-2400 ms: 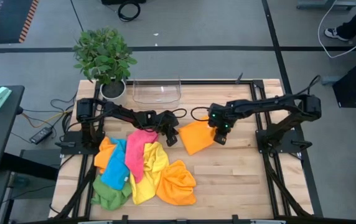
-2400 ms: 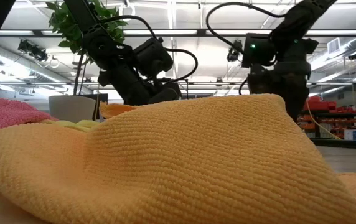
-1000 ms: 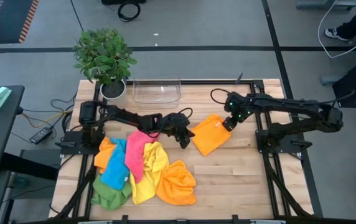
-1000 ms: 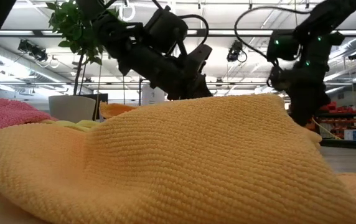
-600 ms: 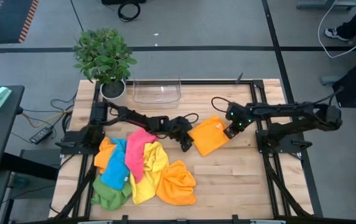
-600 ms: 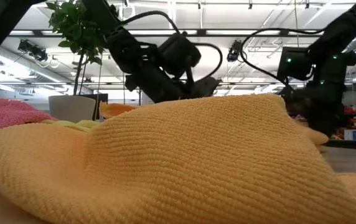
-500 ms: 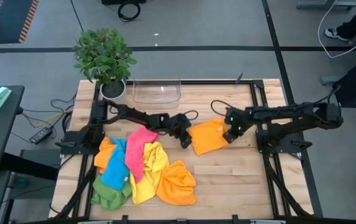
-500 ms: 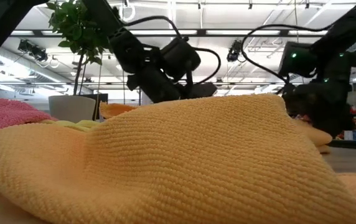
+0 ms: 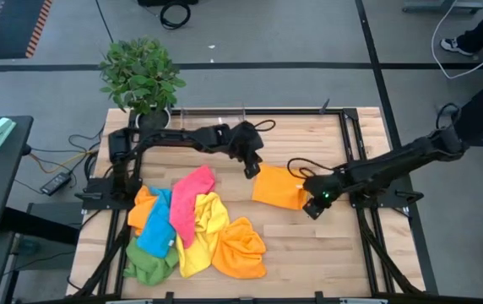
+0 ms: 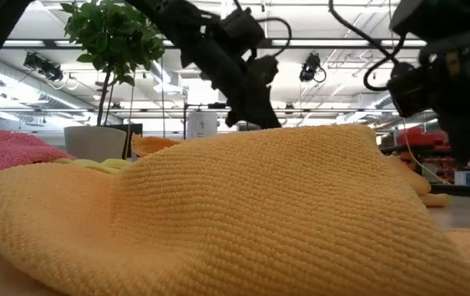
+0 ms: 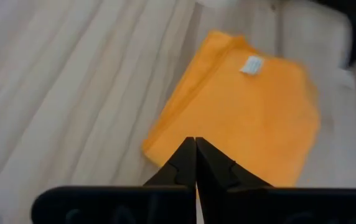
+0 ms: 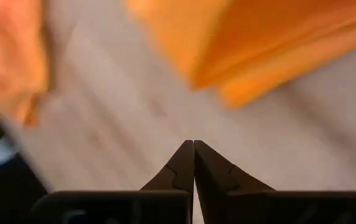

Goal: Fold microfiber towels
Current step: Fold the top right orange microfiber cloth

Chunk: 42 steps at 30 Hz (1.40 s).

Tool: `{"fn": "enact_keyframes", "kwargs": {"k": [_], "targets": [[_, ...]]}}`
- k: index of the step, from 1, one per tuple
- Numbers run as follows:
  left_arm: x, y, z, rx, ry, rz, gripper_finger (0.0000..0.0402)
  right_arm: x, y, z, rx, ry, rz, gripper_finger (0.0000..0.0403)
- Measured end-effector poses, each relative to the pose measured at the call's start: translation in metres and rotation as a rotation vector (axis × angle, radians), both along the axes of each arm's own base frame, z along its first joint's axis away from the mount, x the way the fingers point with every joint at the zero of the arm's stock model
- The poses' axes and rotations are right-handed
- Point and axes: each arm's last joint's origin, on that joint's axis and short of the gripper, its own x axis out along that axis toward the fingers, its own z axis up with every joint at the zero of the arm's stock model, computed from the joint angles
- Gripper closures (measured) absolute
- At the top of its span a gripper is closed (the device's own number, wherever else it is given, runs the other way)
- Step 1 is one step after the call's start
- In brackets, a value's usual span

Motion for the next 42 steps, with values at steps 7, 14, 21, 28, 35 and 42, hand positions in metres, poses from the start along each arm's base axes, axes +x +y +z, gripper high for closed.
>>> {"fn": "enact_keyframes", "kwargs": {"k": [7, 14, 21, 28, 35, 42], "targets": [[-0.003, -0.029, -0.017, -0.083, 0.064, -0.046, 0.0396, -0.008, -0.055, 0.002, -0.098, -0.059, -0.091, 0.0378], [-0.003, -0.047, -0.016, -0.119, 0.078, -0.051, 0.0392, -0.014, -0.101, -0.01, -0.058, -0.042, -0.136, 0.0345], [-0.002, -0.056, -0.017, -0.131, 0.083, -0.044, 0.0393, -0.013, -0.111, -0.027, -0.032, 0.027, -0.093, 0.0296], [-0.002, -0.056, -0.017, -0.13, 0.085, -0.032, 0.0397, -0.011, -0.112, -0.03, -0.033, 0.033, -0.069, 0.0269], [-0.002, -0.056, -0.017, -0.125, 0.085, -0.028, 0.0393, -0.011, -0.111, -0.03, -0.025, 0.024, -0.066, 0.028], [-0.003, -0.054, -0.017, -0.119, 0.085, -0.018, 0.0388, -0.011, -0.112, -0.03, -0.032, 0.028, -0.069, 0.0351]]}}
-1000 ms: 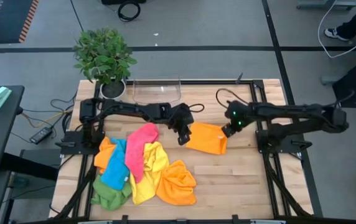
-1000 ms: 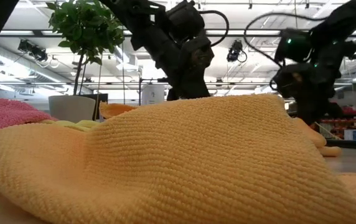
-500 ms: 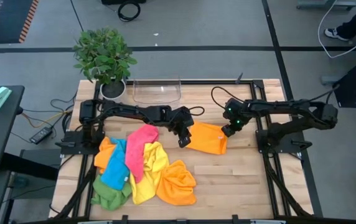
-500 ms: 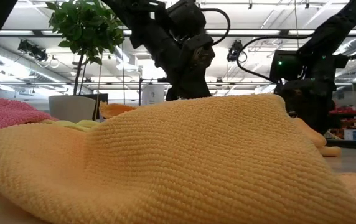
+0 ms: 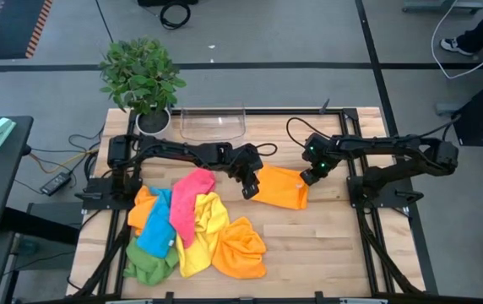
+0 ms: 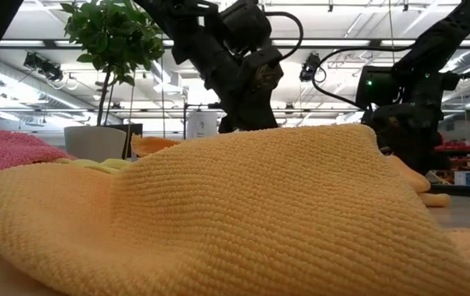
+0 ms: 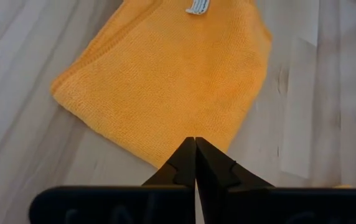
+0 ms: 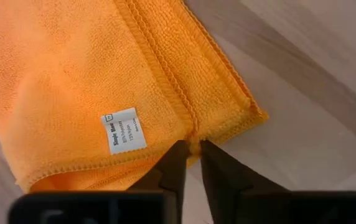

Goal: Fold microfiber towels
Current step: Fold the top right orange microfiber cloth

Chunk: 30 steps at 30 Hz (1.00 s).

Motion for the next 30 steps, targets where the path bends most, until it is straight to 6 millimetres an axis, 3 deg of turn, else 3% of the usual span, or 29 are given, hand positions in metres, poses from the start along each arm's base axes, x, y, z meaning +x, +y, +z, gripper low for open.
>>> {"fn": "enact_keyframes", "kwargs": {"k": [7, 18, 30], "targets": [[0.0, 0.0, 0.0, 0.0, 0.001, -0.001, 0.0394, 0.0, 0.0, 0.002, 0.013, 0.008, 0.002, 0.0364], [0.0, 0.0, 0.0, 0.001, 0.0, -0.002, 0.0394, 0.013, -0.009, 0.032, -0.073, 0.002, 0.033, 0.0365], [-0.001, 0.0, -0.001, 0.005, 0.012, -0.008, 0.0389, 0.008, -0.008, 0.029, -0.067, 0.077, 0.011, 0.0363]]}}
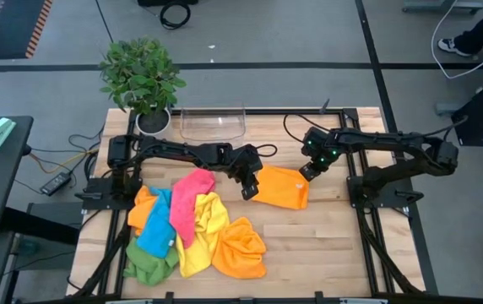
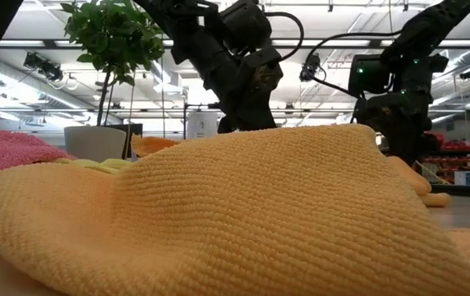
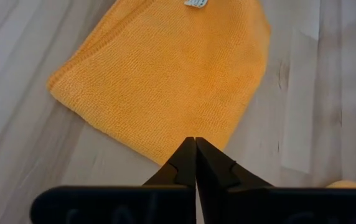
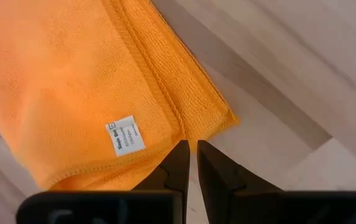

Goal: Fold microfiber towels
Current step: Fold the top right orange microfiber cloth

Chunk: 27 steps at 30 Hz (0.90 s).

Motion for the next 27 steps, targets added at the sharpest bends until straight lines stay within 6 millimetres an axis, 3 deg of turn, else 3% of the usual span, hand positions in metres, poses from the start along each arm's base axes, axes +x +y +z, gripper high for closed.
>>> {"fn": "enact_keyframes", "kwargs": {"k": [5, 16, 27], "targets": [[0.0, 0.0, 0.0, 0.001, -0.001, -0.002, 0.039, 0.004, -0.002, -0.005, 0.021, 0.002, -0.015, 0.0351], [0.0, 0.0, 0.0, 0.001, 0.002, -0.001, 0.0388, 0.001, 0.001, -0.026, 0.073, 0.024, -0.04, 0.0263], [-0.001, 0.005, 0.0, 0.008, 0.001, 0.002, 0.0386, -0.002, 0.002, -0.013, 0.018, -0.068, -0.065, 0.0274]]}}
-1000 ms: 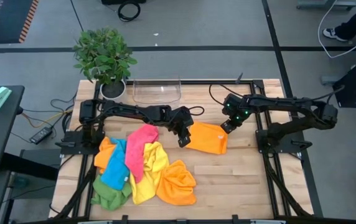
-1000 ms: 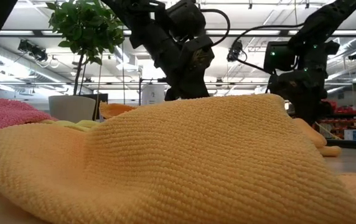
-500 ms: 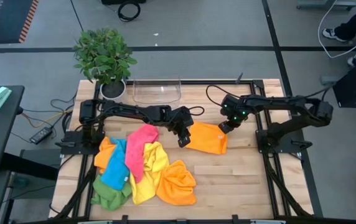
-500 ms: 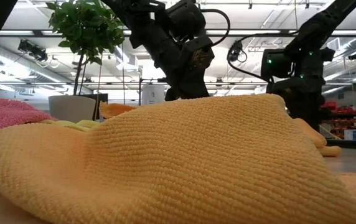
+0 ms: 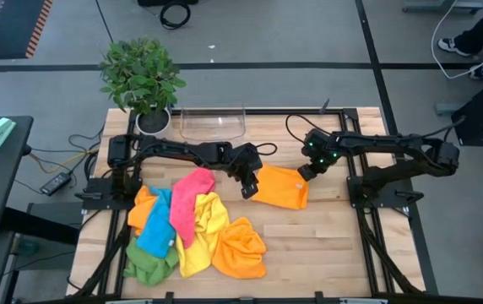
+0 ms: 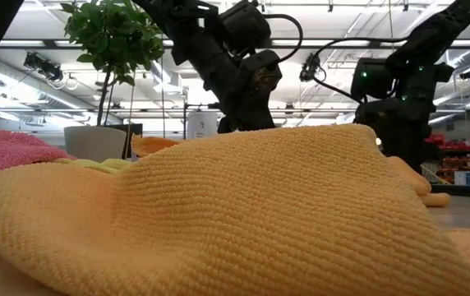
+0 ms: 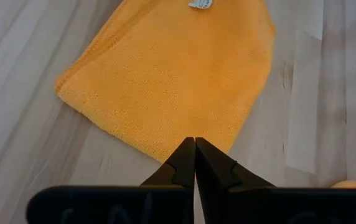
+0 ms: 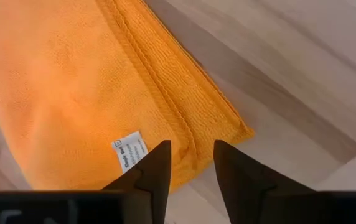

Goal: Fold microfiber towels
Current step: Fold the top right orange microfiber cloth

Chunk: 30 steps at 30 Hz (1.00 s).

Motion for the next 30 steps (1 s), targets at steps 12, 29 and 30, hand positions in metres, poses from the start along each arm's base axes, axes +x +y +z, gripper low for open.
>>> {"fn": "enact_keyframes", "kwargs": {"k": [12, 29, 30], "targets": [[0.0, 0.004, 0.0, 0.002, 0.0, 0.008, 0.0385, -0.001, 0.009, -0.013, 0.062, -0.001, -0.002, 0.0281], [0.0, 0.004, 0.0, 0.003, 0.0, 0.006, 0.0395, 0.002, 0.01, -0.013, 0.032, 0.001, -0.014, 0.036], [0.0, 0.004, 0.0, 0.003, 0.0, 0.007, 0.0393, 0.002, 0.01, -0.013, 0.032, 0.002, -0.013, 0.0361]]}}
